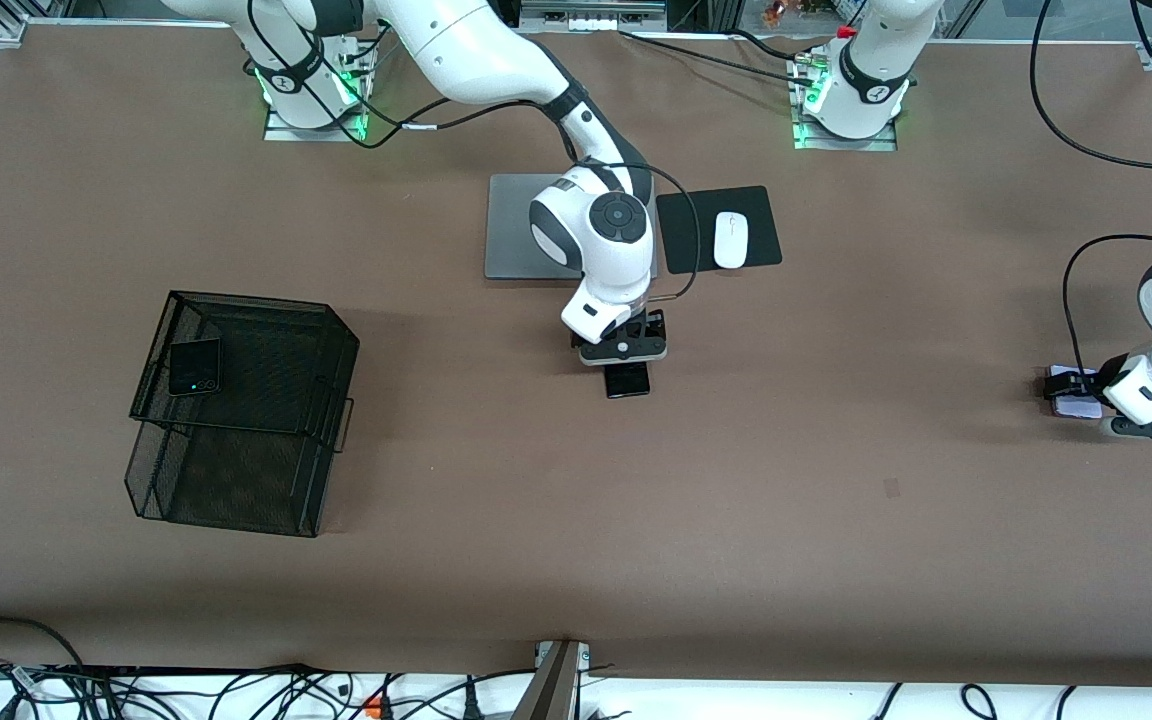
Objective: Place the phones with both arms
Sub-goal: 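Grasp the bar phone with the right gripper and the white phone with the left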
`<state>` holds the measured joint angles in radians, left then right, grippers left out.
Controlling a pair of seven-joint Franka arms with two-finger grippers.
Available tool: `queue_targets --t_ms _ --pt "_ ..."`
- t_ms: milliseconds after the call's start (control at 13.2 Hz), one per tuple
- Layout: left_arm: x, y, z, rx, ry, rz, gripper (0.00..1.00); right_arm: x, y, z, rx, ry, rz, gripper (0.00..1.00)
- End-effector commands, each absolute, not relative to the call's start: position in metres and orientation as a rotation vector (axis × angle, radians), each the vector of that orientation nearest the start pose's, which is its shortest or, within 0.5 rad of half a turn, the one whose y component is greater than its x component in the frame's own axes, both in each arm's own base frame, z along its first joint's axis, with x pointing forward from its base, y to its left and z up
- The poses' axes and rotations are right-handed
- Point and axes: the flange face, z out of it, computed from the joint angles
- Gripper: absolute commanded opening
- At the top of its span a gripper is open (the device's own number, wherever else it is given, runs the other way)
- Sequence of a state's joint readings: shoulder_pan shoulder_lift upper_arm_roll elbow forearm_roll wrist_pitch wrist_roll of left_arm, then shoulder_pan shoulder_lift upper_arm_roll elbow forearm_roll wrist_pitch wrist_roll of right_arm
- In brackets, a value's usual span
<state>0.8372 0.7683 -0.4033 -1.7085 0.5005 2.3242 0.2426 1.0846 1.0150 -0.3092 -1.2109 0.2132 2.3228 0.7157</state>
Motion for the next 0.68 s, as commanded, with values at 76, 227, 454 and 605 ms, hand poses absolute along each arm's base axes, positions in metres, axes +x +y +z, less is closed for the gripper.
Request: queue_targets --t_ms 76,227,454,605 --pt "0.609 0.263 0.207 -3.092 0.246 0.155 0.30 0.486 0.599 0.174 -3.092 -0.152 -0.267 1.00" --pt "0.629 0.228 0.243 -3.124 0.258 0.244 0.30 0.482 0.602 0.172 -3.087 -0.159 -0.261 1.00" --pt "0.658 0.159 0.292 -3.092 0.227 0.412 0.30 0.483 0.603 0.178 -3.085 -0.189 -0.268 0.24" --pt "0.672 0.103 0.320 -3.077 0.173 0.493 0.30 0.485 0.602 0.192 -3.085 -0.181 -0.264 0.00"
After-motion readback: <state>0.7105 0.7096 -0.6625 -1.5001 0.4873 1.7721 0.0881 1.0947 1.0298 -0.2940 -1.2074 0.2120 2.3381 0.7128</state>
